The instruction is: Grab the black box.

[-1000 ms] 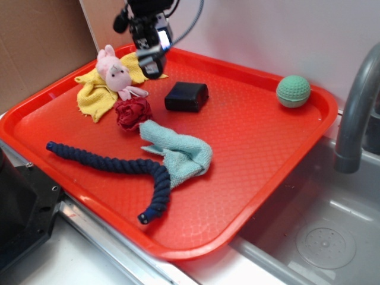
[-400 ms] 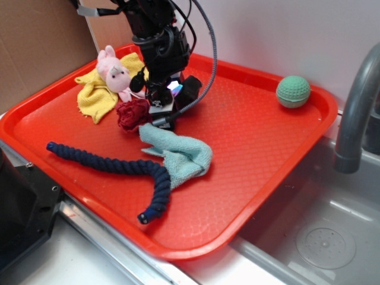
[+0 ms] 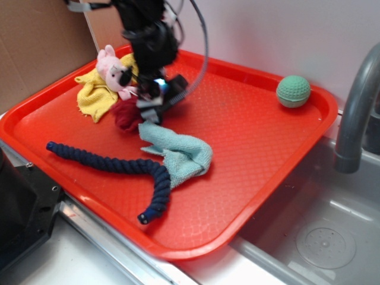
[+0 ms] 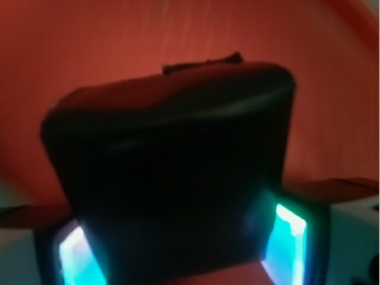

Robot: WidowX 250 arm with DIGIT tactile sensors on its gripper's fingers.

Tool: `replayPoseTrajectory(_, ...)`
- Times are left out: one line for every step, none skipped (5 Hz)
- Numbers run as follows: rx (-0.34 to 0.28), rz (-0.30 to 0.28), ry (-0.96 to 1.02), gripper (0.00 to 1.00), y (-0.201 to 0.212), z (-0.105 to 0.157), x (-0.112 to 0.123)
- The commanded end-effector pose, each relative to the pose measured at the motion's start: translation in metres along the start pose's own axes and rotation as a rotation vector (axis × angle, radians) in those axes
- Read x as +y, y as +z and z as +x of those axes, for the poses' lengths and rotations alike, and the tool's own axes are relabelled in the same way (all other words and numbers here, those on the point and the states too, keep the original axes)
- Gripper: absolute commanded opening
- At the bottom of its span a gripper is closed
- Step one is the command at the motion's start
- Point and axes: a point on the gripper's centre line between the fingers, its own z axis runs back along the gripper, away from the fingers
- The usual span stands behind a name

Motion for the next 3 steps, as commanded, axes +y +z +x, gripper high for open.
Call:
replayPoseTrajectory(-0.094,-0.032,0.523,0.0,0.12,-0.058,0.025)
replayPoseTrajectory(-0.138,-0.066,0.775,0.0,0.169,-0.056,0.016)
replayPoseTrajectory(-0.173,0.016,0.7,0.0,0.201,-0.025,0.001)
